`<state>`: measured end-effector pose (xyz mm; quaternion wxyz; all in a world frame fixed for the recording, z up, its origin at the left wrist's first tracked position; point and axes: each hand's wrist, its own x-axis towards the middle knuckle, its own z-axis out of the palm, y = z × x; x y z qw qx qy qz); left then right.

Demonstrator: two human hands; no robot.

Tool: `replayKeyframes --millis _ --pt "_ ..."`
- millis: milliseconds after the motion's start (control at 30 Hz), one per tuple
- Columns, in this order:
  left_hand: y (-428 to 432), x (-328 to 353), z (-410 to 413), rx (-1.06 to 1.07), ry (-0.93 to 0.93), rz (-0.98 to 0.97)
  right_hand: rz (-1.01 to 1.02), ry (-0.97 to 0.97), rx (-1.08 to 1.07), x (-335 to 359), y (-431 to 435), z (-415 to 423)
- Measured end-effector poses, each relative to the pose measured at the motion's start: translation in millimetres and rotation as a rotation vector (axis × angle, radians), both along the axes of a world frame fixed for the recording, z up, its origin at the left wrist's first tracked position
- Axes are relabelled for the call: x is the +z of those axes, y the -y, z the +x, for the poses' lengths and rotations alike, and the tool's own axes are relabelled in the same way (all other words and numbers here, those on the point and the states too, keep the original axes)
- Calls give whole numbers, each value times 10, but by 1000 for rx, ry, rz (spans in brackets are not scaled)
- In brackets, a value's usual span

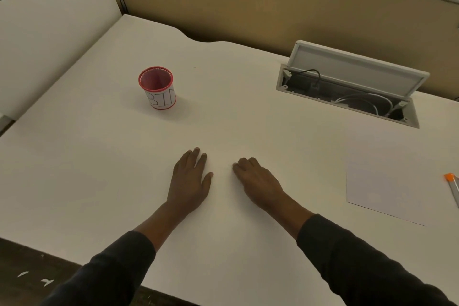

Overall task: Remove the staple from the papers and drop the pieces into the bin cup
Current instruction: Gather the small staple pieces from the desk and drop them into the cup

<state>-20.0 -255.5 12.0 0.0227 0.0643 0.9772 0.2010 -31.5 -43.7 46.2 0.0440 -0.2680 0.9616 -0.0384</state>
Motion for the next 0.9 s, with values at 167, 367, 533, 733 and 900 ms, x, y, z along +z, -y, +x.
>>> replayKeyframes --millis 167,367,533,733,900 --pt "-20 11 -31 23 8 23 -28 -133 73 0 -15 -67" --pt "-101 93 -79 28 2 89 -186 -49 -74 -105 -74 -185" --pt "-328 168 -167 -124 22 128 -798 308 -658 27 -184 -182" --pt "-661 180 -167 -202 34 136 -1086 510 -906 40 -278 -94" --pt "-816 105 -165 -265 -47 35 -1202 564 -953 41 -307 -71"
